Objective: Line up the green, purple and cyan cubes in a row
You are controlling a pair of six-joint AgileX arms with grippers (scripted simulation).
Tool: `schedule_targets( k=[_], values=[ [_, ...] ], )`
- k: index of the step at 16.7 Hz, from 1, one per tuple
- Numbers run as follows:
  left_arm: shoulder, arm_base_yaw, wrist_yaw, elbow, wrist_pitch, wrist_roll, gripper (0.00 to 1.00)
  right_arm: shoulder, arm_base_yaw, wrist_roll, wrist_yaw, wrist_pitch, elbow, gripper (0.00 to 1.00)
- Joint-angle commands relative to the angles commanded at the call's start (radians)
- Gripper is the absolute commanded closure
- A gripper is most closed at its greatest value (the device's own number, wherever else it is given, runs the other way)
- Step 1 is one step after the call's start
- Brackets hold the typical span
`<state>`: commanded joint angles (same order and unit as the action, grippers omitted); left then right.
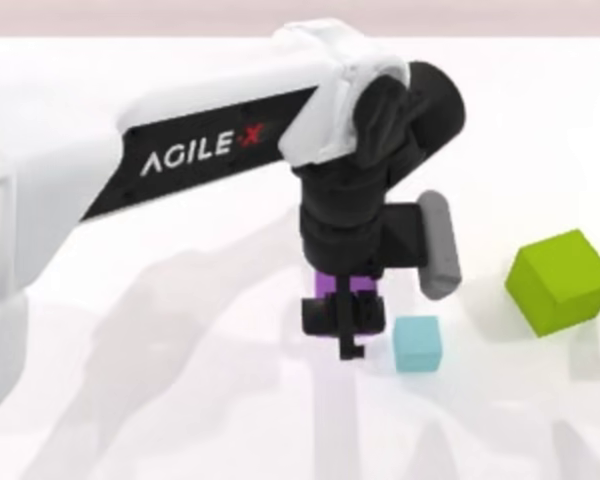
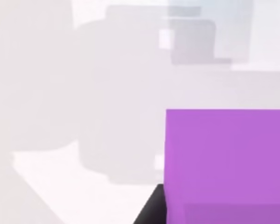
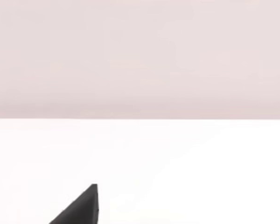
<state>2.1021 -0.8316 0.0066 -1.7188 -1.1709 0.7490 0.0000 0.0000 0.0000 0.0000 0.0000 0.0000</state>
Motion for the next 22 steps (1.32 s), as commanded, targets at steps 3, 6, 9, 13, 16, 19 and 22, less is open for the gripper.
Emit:
schedule_targets(
  k=[3, 6, 9, 13, 16, 19, 22],
  values=[
    [0.033, -0.001, 0.001, 0.066, 0.098, -0.004, 1.0, 0.0, 0.0, 0.0, 0.0, 0.0, 0.0, 0.0],
    [0.063, -0.003, 0.0, 0.125, 0.186, -0.006, 1.0, 0.0, 0.0, 0.0, 0.0, 0.0, 0.0, 0.0],
    [0.068, -0.005, -0.001, 0.135, 0.199, -0.005, 1.0, 0.0, 0.0, 0.0, 0.0, 0.0, 0.0, 0.0],
    [0.068, -0.005, -0.001, 0.135, 0.199, -0.005, 0.85, 0.0, 0.0, 0.0, 0.0, 0.0, 0.0, 0.0],
    [0.068, -0.005, -0.001, 0.135, 0.199, -0.005, 0.62, 0.0, 0.0, 0.0, 0.0, 0.0, 0.0, 0.0],
    [0.068, -0.005, -0.001, 0.135, 0.199, -0.005, 0.4, 0.0, 0.0, 0.0, 0.0, 0.0, 0.0, 0.0],
    [0.068, -0.005, -0.001, 0.135, 0.199, -0.005, 0.17, 0.0, 0.0, 0.0, 0.0, 0.0, 0.0, 0.0]
  ],
)
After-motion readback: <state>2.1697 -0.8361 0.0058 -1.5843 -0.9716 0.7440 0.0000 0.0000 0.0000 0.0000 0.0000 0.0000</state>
